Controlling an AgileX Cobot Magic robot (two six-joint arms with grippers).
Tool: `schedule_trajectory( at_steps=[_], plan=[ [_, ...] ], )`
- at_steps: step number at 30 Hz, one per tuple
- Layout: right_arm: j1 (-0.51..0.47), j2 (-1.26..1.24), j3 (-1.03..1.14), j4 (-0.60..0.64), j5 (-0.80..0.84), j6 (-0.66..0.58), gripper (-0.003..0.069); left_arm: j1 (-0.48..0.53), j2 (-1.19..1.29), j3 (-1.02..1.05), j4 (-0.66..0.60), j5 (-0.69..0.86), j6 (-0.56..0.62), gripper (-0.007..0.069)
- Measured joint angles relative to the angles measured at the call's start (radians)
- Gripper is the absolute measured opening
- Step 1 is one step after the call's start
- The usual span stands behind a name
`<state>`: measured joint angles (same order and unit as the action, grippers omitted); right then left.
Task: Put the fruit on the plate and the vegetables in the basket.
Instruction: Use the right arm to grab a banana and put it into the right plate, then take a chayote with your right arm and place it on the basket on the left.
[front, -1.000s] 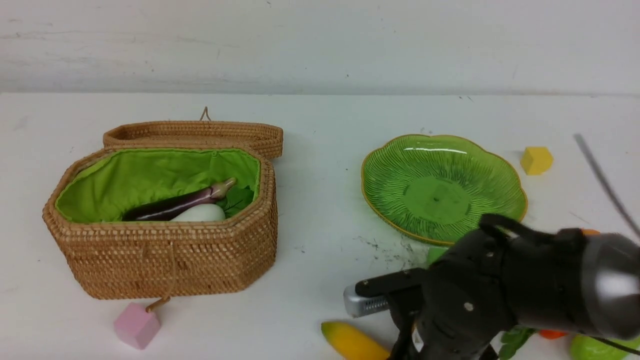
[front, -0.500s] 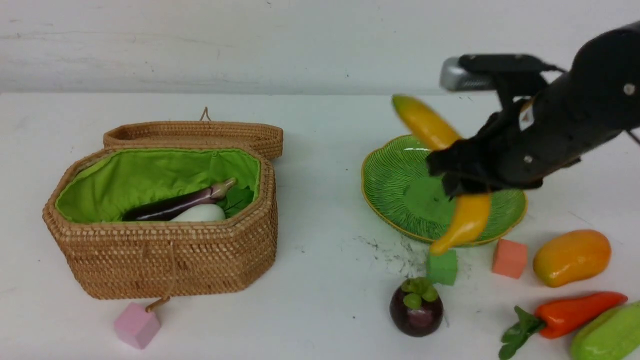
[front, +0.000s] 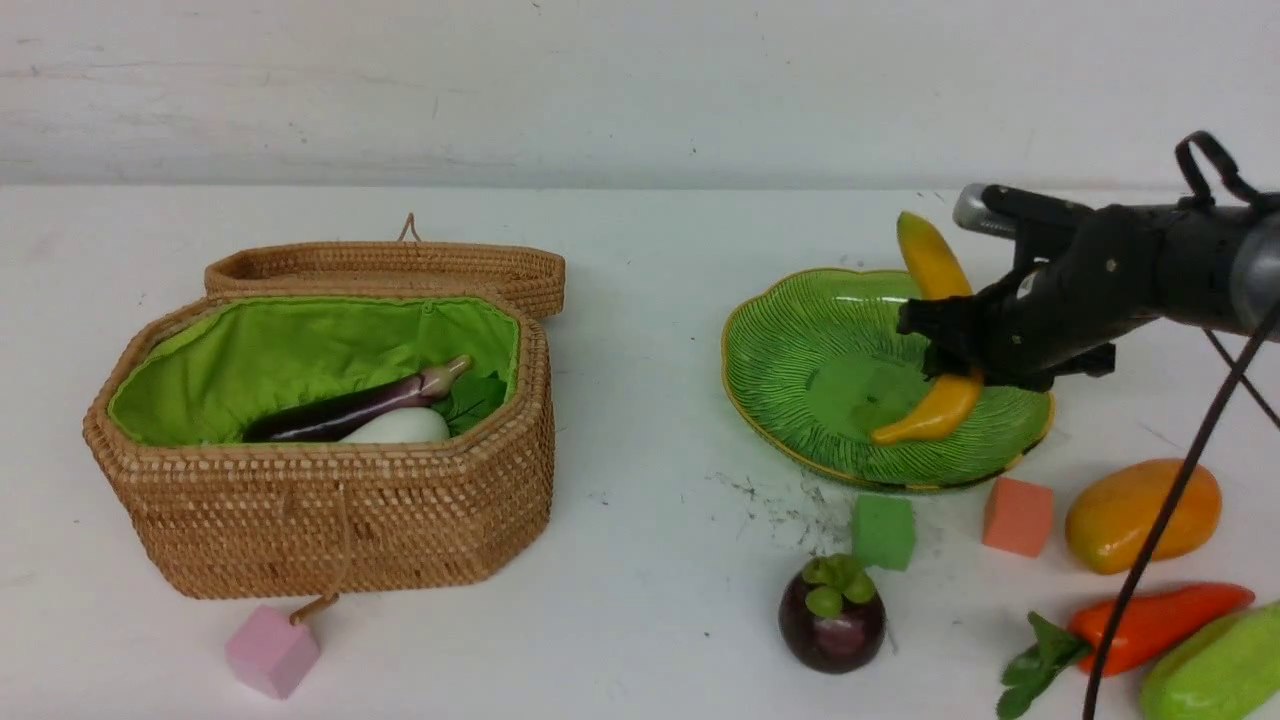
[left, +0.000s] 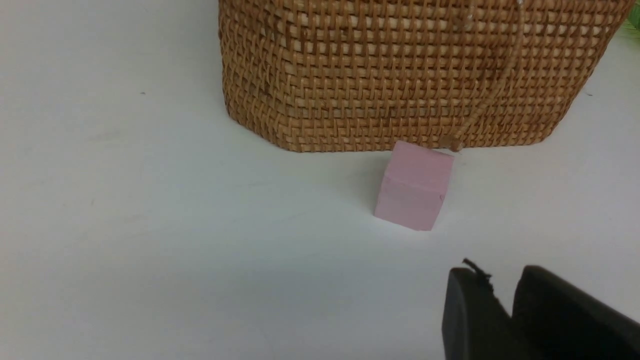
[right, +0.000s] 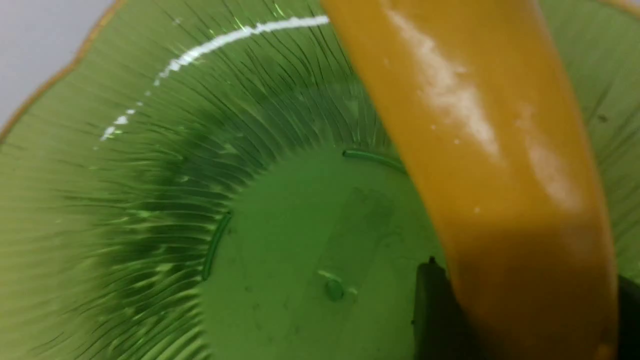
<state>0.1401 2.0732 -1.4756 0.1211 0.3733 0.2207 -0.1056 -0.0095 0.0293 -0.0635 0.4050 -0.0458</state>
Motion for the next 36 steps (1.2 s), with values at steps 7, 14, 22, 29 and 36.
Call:
schedule_trajectory(
  at_steps=[7, 14, 22, 29, 36],
  plan=[
    [-0.004, -0.011, -0.038, 0.025, 0.084, 0.0, 0.0491, 0.0, 0.0, 0.0, 0.0, 0.0, 0.0, 0.0135],
    [-0.024, -0.133, -0.057, 0.026, 0.261, 0.0, 0.0676, 0.0, 0.0, 0.0, 0.0, 0.0, 0.0, 0.0145],
    [-0.125, -0.429, -0.023, 0.018, 0.38, 0.025, 0.0586, 0.0, 0.0, 0.0, 0.0, 0.0, 0.0, 0.0153],
    [-0.204, -0.712, 0.24, -0.091, 0.325, 0.224, 0.0556, 0.0, 0.0, 0.0, 0.0, 0.0, 0.0, 0.016],
    [-0.204, -0.806, 0.549, -0.073, 0.319, 0.276, 0.0556, 0.0, 0.0, 0.0, 0.0, 0.0, 0.0, 0.0166]
  ],
)
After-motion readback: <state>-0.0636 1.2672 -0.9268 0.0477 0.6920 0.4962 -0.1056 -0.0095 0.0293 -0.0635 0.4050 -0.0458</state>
